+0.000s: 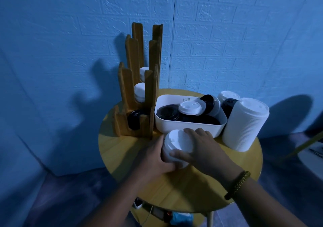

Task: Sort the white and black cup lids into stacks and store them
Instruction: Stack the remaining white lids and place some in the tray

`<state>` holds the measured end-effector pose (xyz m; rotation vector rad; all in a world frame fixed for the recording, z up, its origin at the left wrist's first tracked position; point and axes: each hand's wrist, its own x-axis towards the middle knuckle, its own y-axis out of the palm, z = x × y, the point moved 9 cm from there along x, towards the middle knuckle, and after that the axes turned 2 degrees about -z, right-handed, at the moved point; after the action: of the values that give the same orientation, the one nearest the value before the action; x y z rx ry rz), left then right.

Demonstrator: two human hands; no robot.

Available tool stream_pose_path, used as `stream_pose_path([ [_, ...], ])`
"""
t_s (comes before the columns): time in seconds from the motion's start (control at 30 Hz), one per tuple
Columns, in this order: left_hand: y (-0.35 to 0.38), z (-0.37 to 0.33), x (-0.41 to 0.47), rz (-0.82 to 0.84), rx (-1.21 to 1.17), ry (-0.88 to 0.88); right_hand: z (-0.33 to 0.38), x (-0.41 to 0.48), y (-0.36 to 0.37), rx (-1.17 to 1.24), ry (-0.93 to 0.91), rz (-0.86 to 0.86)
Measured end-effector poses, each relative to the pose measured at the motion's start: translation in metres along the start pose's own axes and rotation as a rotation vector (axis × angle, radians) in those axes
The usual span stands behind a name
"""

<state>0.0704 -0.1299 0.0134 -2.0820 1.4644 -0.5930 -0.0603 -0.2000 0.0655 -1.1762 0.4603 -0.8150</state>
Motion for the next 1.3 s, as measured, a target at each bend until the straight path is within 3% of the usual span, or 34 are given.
stream_pose_path([
  [0.17,0.001,0.005,0.003,-0.006,0.029,-0.035,0.013,-0.004,0.006,-0.088,0.071,-0.113],
  [0.37,0.000,0.006,0.004,-0.019,0.060,0.010,0.018,-0.007,0.017,0.306,-0.120,-0.030],
  [0.6,0.003,0.013,0.006,0.013,0.052,-0.030,0.019,-0.003,0.005,0.081,-0.068,-0.116],
  [0.77,0.004,0.013,0.005,0.026,0.010,-0.025,0.014,0.002,0.008,0.180,-0.090,0.040],
  [0.9,0.004,0.012,0.006,0.030,0.002,-0.006,0.017,0.005,0.004,-0.029,-0.103,-0.014],
  [1.17,0.003,0.009,0.004,-0.004,0.000,0.047,0.015,0.006,0.004,0.020,-0.187,0.087],
  [1.23,0.003,0.009,0.005,-0.009,-0.008,0.042,0.015,0.012,-0.008,0.114,-0.185,0.028],
  [1.3,0.002,0.010,0.006,-0.033,-0.002,0.034,0.006,0.027,-0.032,0.178,-0.167,-0.176],
])
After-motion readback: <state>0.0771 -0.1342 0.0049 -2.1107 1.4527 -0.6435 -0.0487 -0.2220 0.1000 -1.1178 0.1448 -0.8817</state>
